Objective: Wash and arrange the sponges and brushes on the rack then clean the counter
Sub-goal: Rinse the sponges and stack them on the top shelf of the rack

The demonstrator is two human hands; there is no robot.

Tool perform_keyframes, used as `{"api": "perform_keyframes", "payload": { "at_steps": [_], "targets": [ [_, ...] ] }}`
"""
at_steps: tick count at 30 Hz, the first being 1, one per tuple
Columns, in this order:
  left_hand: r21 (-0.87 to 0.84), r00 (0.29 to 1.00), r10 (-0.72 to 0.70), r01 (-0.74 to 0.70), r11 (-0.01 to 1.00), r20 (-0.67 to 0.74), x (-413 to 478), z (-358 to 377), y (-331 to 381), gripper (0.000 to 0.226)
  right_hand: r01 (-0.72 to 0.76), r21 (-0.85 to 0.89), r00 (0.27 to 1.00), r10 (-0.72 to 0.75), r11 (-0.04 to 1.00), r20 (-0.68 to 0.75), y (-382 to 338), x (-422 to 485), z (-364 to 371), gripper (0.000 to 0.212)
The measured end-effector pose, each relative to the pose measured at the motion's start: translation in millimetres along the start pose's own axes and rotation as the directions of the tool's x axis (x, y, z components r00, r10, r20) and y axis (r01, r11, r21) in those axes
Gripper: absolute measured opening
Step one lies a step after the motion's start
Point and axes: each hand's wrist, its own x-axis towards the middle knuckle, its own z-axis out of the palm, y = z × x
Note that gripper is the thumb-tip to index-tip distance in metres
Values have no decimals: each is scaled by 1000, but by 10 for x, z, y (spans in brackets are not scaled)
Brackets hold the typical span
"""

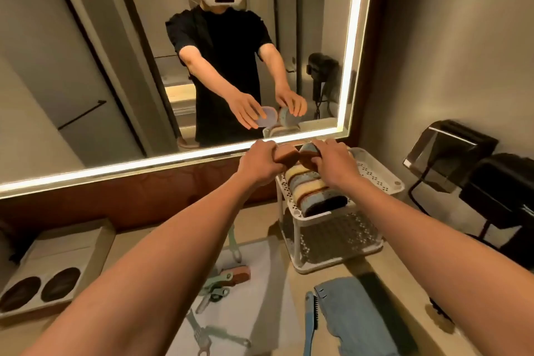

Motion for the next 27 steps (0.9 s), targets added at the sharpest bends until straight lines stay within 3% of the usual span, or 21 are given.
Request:
{"api": "perform_keyframes", "payload": {
  "at_steps": [5,14,21,27],
  "targets": [
    [7,997,24,-25,1000,76,186,316,305,30,-46,-124,999,43,991,-21,490,12,-23,46],
    [62,999,-5,2,998,51,412,507,473,34,-105,-138,994,99,985,-46,875,98,41,60],
    [119,998,-12,4,993,60,487,586,413,33,-40,-123,999,40,992,-3,963,281,186,60],
    [70,998,-17,13,997,59,512,625,355,36,31,-107,1000,-31,994,6,1051,389,359,64]
  ]
}}
